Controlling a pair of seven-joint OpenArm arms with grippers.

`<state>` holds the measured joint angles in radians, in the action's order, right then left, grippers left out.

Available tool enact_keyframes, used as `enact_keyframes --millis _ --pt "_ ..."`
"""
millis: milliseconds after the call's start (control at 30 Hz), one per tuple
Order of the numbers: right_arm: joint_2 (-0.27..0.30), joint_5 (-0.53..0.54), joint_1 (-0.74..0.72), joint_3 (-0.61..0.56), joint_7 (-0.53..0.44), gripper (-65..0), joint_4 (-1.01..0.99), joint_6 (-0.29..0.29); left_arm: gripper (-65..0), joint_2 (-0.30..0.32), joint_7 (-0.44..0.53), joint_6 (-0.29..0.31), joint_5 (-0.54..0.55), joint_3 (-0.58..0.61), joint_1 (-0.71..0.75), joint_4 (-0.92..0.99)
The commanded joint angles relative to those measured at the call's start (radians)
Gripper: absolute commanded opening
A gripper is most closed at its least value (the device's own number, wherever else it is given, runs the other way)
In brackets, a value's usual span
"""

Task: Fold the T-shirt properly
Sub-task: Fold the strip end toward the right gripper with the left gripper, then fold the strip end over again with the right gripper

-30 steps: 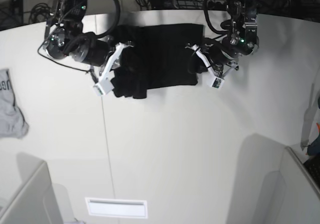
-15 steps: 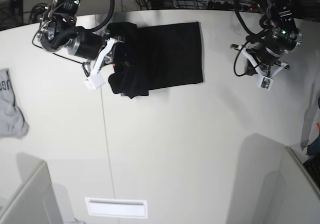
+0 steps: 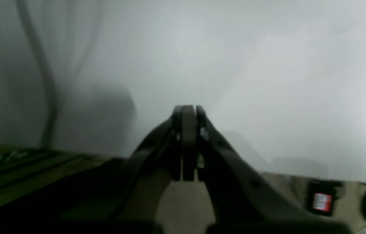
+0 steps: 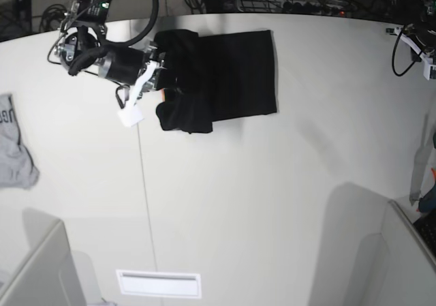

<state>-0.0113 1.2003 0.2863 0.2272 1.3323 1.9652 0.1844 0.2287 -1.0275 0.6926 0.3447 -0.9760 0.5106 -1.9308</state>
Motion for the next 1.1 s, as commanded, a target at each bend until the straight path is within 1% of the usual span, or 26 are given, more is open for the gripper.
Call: enact_keyframes --millis 0,133,267,400,500,533,567,600,633,700,900,967,1000,1033,1067 --pt "0.001 0.034 -0.009 0.001 -0.006 -65.0 0.010 -0.006 -65.0 0.019 0.014 0.006 0.007 -0.011 0.006 -0.009" --pt "0.004 0.037 -0.025 -0.038 0.013 -65.0 -0.020 -0.007 -65.0 0.021 0.014 0.006 0.009 -0.010 0.003 0.001" --pt "0.006 0.037 -0.037 -0.045 0.017 -65.0 -0.028 -0.007 -65.0 0.015 0.014 0.006 0.009 -0.008 -0.004 0.003" --pt "0.006 0.037 -0.043 -0.048 0.019 -64.5 -0.028 -0.009 -65.0 0.015 0.014 0.006 0.003 0.033 -0.005 0.003" --pt "0.006 0.037 -0.054 -0.048 0.020 -36.0 -0.031 -0.009 -65.0 0.015 0.014 0.006 0.007 0.035 -0.005 0.004" --pt "0.006 0.037 -0.054 -0.050 0.020 -28.8 -0.037 -0.009 -65.0 0.015 0.014 0.006 0.007 0.035 -0.005 0.004" --pt "0.006 0.037 -0.057 -0.050 0.020 -22.1 -0.046 -0.009 -65.0 0.015 0.014 0.006 0.007 0.035 -0.005 0.004" --pt "0.006 0.037 -0.065 -0.055 0.020 -18.5 -0.056 -0.009 -65.0 0.015 0.014 0.006 0.009 0.035 -0.005 0.004" --pt "0.006 0.037 -0.075 -0.073 0.026 -17.0 -0.066 -0.009 -65.0 0.015 0.014 0.006 0.009 0.033 -0.007 0.004" --pt "0.006 0.039 -0.104 -0.102 0.062 -17.0 -0.094 -0.009 -65.0 0.015 0.014 0.006 0.007 0.033 -0.014 0.004" --pt "0.006 0.037 -0.124 -0.110 0.064 -17.0 -0.094 -0.009 -65.0 0.021 0.014 0.006 0.004 0.024 -0.039 0.055" --pt "0.023 0.031 -0.121 -0.102 0.064 -17.4 -0.054 -0.009 -65.0 0.022 0.014 0.006 0.001 0.024 -0.048 0.080" --pt "0.057 0.029 -0.120 -0.088 0.064 -19.5 -0.025 -0.009 -65.0 0.022 0.014 0.006 0.001 0.024 -0.050 0.092" --pt "0.075 0.022 -0.117 -0.076 0.064 -22.7 -0.010 -0.009 -65.0 0.022 0.014 0.006 0.004 0.024 -0.050 0.101" --pt "0.086 0.010 -0.109 -0.062 0.064 -27.6 -0.002 -0.009 -65.0 0.022 0.014 0.006 0.007 0.024 -0.050 0.110"
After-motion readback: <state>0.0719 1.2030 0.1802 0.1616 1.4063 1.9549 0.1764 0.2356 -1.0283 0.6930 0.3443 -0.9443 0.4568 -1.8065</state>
